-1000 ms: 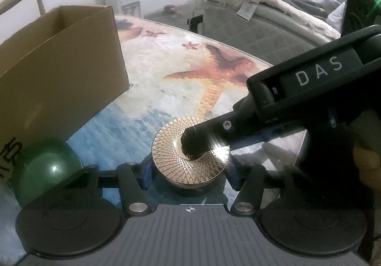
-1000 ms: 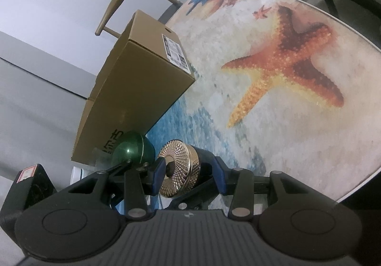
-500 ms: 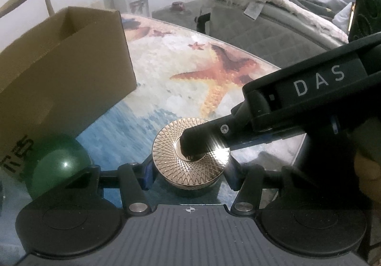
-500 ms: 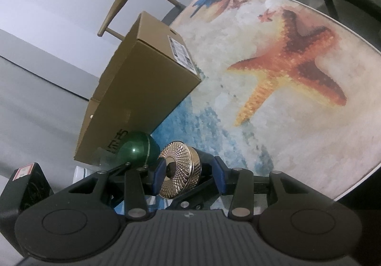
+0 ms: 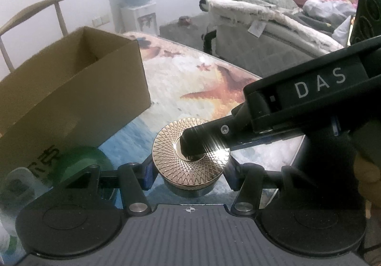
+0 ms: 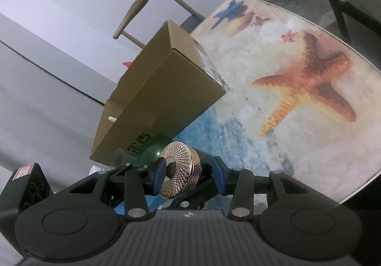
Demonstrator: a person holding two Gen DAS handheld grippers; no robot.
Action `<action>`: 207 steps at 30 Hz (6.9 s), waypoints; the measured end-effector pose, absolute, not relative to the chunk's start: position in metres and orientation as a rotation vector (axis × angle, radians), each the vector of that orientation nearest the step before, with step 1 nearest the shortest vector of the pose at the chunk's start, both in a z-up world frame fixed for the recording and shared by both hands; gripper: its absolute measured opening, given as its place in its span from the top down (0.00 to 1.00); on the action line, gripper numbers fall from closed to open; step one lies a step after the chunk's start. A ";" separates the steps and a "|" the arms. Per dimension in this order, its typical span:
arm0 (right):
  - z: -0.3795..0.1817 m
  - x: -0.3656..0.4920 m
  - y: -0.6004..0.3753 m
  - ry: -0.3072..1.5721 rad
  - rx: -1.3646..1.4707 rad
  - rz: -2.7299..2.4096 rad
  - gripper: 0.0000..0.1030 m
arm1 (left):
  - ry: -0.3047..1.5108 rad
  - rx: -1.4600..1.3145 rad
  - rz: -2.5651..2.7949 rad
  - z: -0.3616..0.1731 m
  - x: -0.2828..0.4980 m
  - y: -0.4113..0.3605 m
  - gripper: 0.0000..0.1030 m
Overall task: Organize rigid objects
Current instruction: 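Lift the gold jar and carry it toward the box, then lower the gold jar into the box and open the right tool, then withdraw the right tool from the box toward the white pill bottle, then grasp the white pill bottle with the right tool, then carry the white pill bottle into the box and open the right tool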
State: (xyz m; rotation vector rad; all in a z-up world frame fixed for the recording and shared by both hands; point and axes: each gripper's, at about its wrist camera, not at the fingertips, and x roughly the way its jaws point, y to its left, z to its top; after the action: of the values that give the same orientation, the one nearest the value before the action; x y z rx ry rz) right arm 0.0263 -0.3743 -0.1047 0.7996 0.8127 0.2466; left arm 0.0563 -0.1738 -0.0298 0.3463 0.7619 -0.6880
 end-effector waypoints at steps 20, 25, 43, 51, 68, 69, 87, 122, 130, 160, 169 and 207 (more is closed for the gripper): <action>-0.023 0.041 -0.330 0.680 0.653 0.383 0.56 | 0.570 0.312 -0.585 0.043 0.049 -0.134 0.46; 0.004 0.074 -0.320 0.643 0.627 0.462 0.56 | 0.518 0.328 -0.528 0.071 0.066 -0.126 0.46; -0.024 0.257 -0.287 0.938 0.595 0.563 0.56 | 0.883 0.233 -0.481 0.056 0.226 -0.089 0.46; -0.084 0.306 -0.286 1.174 0.626 0.534 0.56 | 1.141 0.181 -0.486 0.003 0.267 -0.092 0.46; -0.118 0.323 -0.273 1.281 0.610 0.549 0.54 | 1.270 0.223 -0.432 -0.029 0.279 -0.085 0.45; -0.117 0.323 -0.272 1.274 0.600 0.551 0.54 | 1.266 0.230 -0.424 -0.027 0.281 -0.088 0.45; -0.045 0.246 -0.316 0.920 0.641 0.530 0.54 | 1.031 0.123 -0.461 0.049 0.228 -0.052 0.30; -0.016 0.095 -0.182 0.754 0.359 0.568 0.39 | 0.676 -0.024 -0.321 -0.001 0.066 0.053 0.35; -0.021 0.115 -0.122 0.786 0.197 0.617 0.38 | 0.654 -0.042 -0.343 -0.009 0.070 0.061 0.41; 0.003 0.102 -0.103 0.715 0.097 0.642 0.48 | 0.470 0.042 -0.322 0.036 0.036 0.055 0.54; 0.062 0.110 -0.134 0.520 0.038 0.604 0.48 | 0.310 0.164 -0.359 0.090 0.059 0.021 0.54; -0.048 0.347 -0.229 0.799 0.244 0.472 0.51 | 0.785 0.310 -0.417 0.023 0.307 -0.077 0.49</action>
State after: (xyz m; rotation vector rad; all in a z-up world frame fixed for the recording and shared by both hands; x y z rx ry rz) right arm 0.3475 -0.2291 -0.0483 0.2442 0.7990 0.4716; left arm 0.3067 -0.0772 0.0233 0.3103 0.7854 -0.4166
